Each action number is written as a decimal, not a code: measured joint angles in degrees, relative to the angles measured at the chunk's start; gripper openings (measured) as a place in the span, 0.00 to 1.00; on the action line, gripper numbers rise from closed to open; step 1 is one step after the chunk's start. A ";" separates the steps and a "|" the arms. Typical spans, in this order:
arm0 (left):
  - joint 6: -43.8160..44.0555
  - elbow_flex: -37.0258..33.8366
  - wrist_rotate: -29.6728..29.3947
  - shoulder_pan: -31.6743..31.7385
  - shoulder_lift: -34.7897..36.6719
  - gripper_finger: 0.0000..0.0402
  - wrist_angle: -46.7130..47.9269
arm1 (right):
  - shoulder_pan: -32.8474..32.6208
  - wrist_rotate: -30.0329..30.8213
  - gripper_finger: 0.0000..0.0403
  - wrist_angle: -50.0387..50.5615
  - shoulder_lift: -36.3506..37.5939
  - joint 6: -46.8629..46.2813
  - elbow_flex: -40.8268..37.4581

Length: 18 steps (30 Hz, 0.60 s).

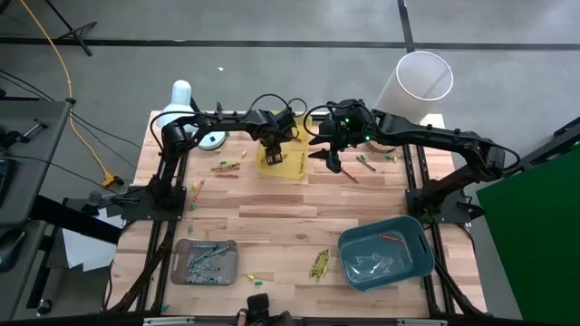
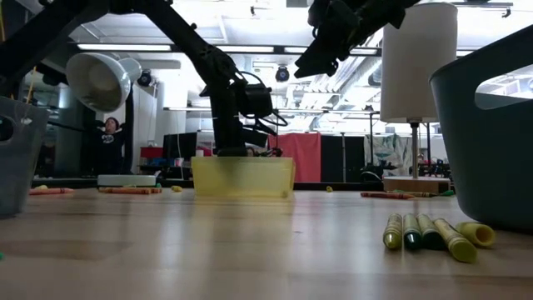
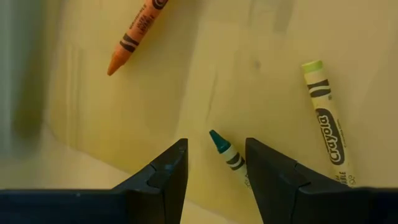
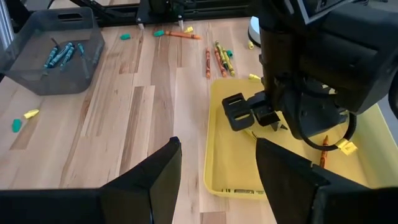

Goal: Sort crayons
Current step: Adjust the green crayon in the yellow bin

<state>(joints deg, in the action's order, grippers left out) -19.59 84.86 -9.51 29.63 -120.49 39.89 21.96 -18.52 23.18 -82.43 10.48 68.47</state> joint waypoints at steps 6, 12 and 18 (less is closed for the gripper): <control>5.39 0.13 3.69 0.72 -0.69 0.36 0.77 | 0.00 0.00 0.49 0.03 0.00 0.00 0.02; 9.63 0.19 4.37 1.05 -1.11 0.31 1.03 | 0.00 -0.02 0.49 0.08 0.00 0.00 0.02; 9.99 0.13 3.25 0.87 -1.03 0.16 1.00 | 0.00 -0.02 0.49 0.06 0.00 0.00 0.02</control>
<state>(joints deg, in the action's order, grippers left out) -9.61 84.99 -6.25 30.50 -121.52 40.88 21.96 -18.54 23.24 -82.43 10.48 68.49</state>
